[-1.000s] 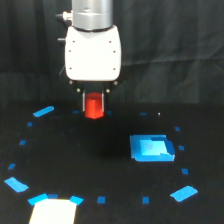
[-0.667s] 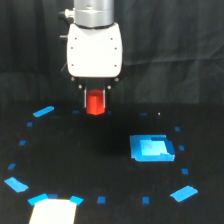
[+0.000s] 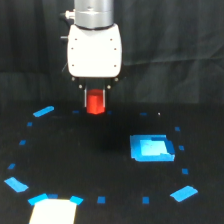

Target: Pick up the red object from the table

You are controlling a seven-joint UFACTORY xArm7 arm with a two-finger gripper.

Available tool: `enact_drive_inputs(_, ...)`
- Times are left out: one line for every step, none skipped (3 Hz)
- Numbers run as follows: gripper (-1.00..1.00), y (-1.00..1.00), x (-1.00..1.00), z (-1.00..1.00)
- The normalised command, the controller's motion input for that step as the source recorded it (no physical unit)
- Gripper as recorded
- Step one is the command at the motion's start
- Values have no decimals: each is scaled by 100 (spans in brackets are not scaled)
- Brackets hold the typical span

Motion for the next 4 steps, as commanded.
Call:
enact_drive_inputs(-100,61,-13,0)
enact_drive_inputs(-100,2,36,31)
enact_drive_inputs(-88,-2,19,-40)
enact_drive_inputs(-100,52,-12,37)
